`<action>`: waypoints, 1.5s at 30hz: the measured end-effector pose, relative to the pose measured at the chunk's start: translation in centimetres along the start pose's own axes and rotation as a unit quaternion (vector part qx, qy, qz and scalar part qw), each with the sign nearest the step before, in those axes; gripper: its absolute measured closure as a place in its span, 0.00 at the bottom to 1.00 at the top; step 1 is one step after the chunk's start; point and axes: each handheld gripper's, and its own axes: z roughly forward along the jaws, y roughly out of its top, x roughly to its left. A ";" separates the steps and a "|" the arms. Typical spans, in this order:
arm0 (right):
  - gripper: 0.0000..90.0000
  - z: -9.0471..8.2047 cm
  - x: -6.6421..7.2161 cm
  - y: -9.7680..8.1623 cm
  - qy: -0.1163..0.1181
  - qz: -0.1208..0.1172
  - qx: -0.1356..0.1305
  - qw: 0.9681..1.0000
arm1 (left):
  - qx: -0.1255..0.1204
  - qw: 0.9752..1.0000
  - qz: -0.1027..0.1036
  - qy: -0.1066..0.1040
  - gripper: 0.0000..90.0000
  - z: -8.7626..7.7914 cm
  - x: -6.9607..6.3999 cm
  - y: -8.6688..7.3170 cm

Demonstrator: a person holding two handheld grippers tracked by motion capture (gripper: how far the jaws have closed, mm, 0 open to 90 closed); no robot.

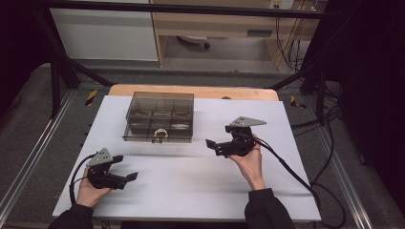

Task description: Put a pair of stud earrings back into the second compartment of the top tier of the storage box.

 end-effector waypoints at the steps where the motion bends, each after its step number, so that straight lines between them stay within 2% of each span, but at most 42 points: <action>1: 0.02 -0.3 -0.3 -0.4 0.000 0.001 0.001 1.000 | 0.000 1.000 0.000 0.000 0.04 0.0 0.0 0.0; 7: 0.01 -1.8 -1.7 -2.8 -0.002 0.008 0.004 1.000 | 0.002 1.000 0.000 0.000 0.04 0.1 0.0 0.0; 15: 0.00 -2.8 -3.2 -6.2 -0.006 0.017 0.009 1.000 | 0.002 1.000 0.000 0.001 0.04 0.1 0.0 0.0; 20: 0.00 -3.4 -3.7 -8.0 -0.004 0.011 0.014 1.000 | 0.004 1.000 0.000 0.001 0.04 0.1 -0.1 0.0; 27: 0.00 -4.3 -4.5 -9.8 -0.004 0.021 0.018 1.000 | 0.005 1.000 0.001 0.001 0.04 0.1 -0.1 0.0; 37: 0.00 -6.2 -5.6 -11.9 0.005 0.020 0.015 1.000 | 0.005 1.000 0.002 0.001 0.04 0.1 -0.1 0.0; 45: 0.00 -7.4 -6.3 -13.0 0.003 0.024 0.016 1.000 | 0.006 1.000 0.004 0.000 0.04 0.1 -0.2 0.0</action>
